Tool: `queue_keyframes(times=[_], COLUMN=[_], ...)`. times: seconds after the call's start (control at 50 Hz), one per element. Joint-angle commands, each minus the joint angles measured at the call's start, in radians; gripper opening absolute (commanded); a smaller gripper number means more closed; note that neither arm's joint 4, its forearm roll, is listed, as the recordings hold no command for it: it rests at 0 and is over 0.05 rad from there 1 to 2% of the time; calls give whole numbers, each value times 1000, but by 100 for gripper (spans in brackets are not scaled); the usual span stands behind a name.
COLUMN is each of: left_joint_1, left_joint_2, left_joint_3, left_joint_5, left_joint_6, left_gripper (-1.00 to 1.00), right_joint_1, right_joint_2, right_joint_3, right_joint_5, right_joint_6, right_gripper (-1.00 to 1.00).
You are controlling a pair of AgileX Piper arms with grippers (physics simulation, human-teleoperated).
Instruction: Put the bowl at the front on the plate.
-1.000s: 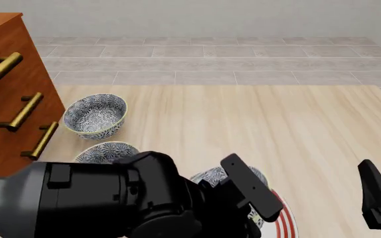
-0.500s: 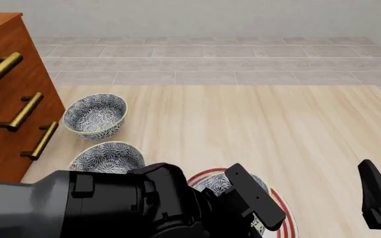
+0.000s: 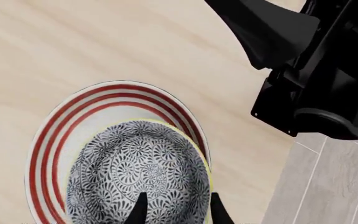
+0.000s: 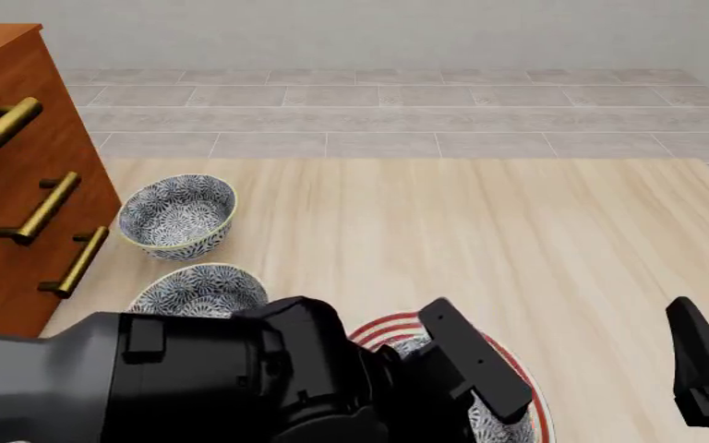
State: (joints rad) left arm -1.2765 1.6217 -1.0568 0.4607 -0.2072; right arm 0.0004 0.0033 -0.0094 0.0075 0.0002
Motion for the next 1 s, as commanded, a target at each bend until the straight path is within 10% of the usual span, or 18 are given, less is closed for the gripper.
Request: queue_keyframes(times=[0.02, 1.0], left_joint_1=[-16, 146], left_joint_2=[-29, -562], left_joint_3=[-37, 65], left_joint_5=[50, 319], left_joint_6=[-19, 97], left_gripper=[100, 100], right_joint_1=[0, 0], right_joint_2=[0, 0], right_joint_3=[2, 2], right_joint_5=[-3, -3], right_joint_6=[0, 0], right_gripper=[100, 100])
